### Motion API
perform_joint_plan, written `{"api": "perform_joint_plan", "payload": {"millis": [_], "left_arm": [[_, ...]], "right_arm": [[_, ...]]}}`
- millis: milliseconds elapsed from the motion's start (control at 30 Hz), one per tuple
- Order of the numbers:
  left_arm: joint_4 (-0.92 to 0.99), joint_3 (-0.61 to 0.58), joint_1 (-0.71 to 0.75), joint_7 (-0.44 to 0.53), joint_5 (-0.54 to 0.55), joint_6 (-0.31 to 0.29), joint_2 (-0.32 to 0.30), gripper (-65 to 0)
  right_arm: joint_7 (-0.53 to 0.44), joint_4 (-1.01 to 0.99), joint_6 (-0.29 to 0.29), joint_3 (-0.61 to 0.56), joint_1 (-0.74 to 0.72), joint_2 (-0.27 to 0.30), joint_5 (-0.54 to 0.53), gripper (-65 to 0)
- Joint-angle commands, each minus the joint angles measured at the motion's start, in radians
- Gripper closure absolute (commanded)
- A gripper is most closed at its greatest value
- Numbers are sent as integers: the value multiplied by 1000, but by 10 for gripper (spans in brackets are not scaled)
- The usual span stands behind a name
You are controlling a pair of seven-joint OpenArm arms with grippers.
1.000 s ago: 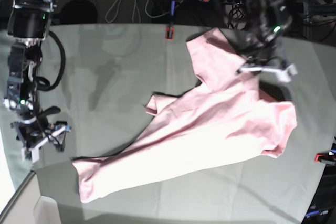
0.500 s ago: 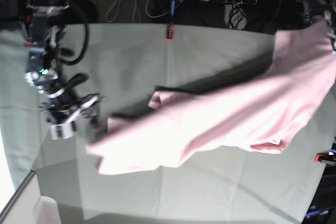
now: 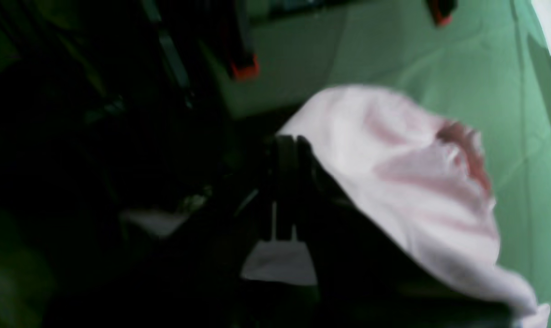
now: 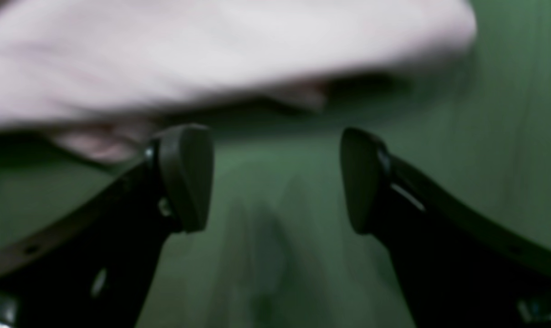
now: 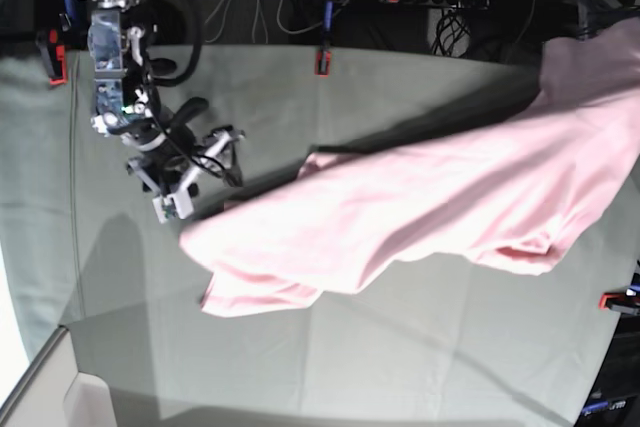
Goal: Layout the t-shirt on the table in an organized manner, then fold the t-shirt properly
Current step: 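Lift the shirt with both grippers, stretching it between them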
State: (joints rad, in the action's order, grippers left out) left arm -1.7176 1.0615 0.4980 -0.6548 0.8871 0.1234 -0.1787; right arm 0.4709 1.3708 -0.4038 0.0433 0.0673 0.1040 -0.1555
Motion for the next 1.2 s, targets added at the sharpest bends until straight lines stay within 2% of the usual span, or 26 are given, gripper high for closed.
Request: {"api": "perform_joint_plan", "payload": {"millis": [0,167,433,667,833,933,1033,1100,1167], "left_arm": [[-37,30,4,26,24,6,-29,-1],[-101,47,4,26,24,6,-48,-1],[-111,46,3,26,24,6,-41,-1],[-109,50,3,26,24,6,-45,-1],[-109,50,3,26,24,6,-46,-1],[-109,50,3,26,24,6,-46,-1],[-109,50,3,26,24,6,-46,-1],[-109,50,1,26,24,6,-46,-1],[-108,50,-19,26,20,6,-46,-2]], "right_arm": [[-34,2,-2,4,-24,4,-14,-438],[-37,-15,-2,36,-44,10,-14,-439],[-36,-46,-7,36,-129,29,-14,-440],[-34,-216,-8,33,-218,43,-16,-437],[-36,-232,-13,31,-220,43,-19,-428],[-36,-232,-105,31,-220,40,-19,-328],[-28,-232,-229,31,-222,38,-19,-124],[-28,-229,-251,36,-223,38,-19,0],[-30,-196,-244,37,-218,38,-19,0]]}}
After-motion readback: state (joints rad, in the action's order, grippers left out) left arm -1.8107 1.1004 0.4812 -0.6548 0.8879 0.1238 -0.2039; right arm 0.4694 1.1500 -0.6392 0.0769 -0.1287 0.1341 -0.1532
